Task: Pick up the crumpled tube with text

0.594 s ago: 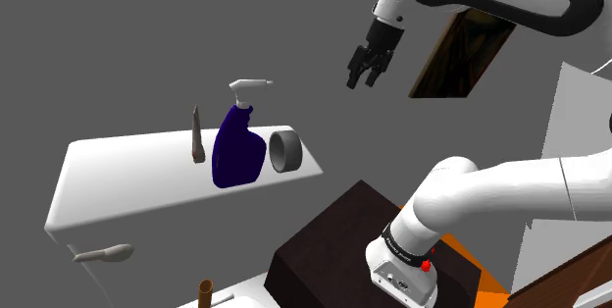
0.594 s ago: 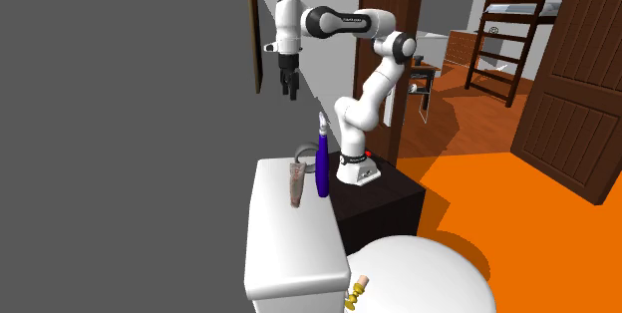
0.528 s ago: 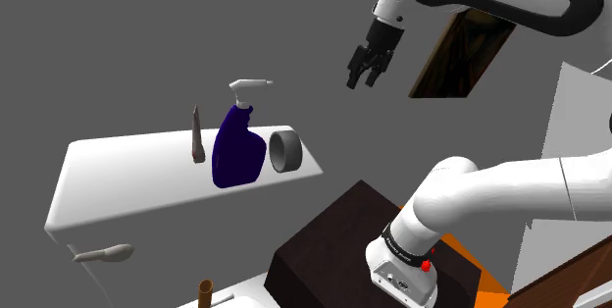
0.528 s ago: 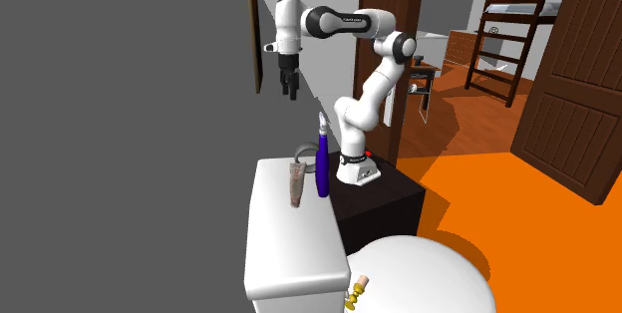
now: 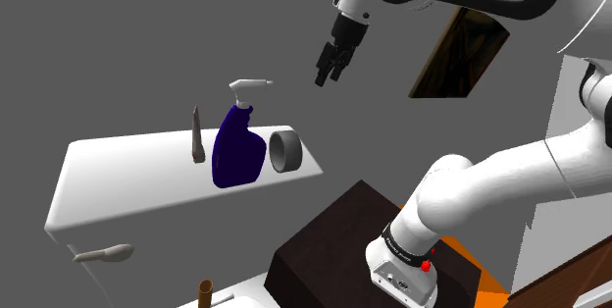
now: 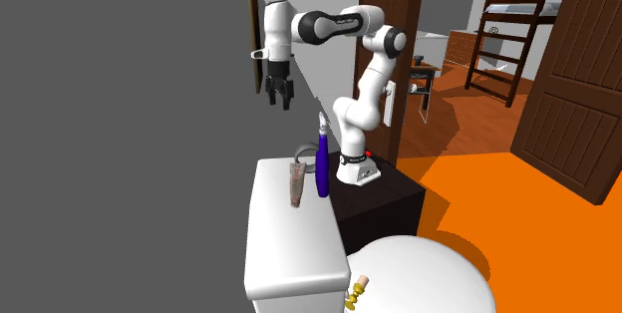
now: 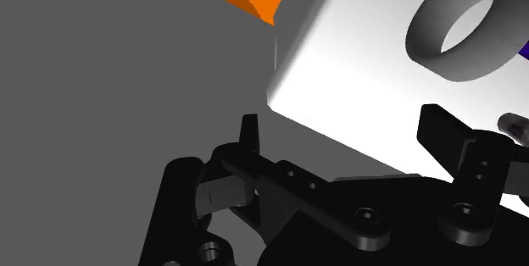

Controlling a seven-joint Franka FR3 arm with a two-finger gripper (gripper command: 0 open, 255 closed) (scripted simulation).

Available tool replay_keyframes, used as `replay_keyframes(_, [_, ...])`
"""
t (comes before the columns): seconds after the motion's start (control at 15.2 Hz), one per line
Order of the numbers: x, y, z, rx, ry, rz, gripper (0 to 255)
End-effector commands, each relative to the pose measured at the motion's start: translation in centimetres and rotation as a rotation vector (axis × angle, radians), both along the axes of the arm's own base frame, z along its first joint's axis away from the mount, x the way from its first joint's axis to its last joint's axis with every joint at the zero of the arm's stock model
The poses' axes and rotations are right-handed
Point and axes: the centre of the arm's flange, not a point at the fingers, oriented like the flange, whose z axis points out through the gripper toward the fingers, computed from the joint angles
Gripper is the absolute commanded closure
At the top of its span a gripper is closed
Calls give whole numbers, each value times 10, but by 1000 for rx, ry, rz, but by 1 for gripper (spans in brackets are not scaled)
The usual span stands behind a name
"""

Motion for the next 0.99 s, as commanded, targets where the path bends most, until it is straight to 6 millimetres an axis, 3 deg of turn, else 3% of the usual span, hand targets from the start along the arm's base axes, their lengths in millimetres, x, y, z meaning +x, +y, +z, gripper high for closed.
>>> replay_keyframes(0.0, [16,20,-1,4,-13,77,0])
replay_keyframes(0.46, [57,97,-6,15,-56,337,0])
replay_keyframes(0.92, [76,181,-10,27,-98,597,0])
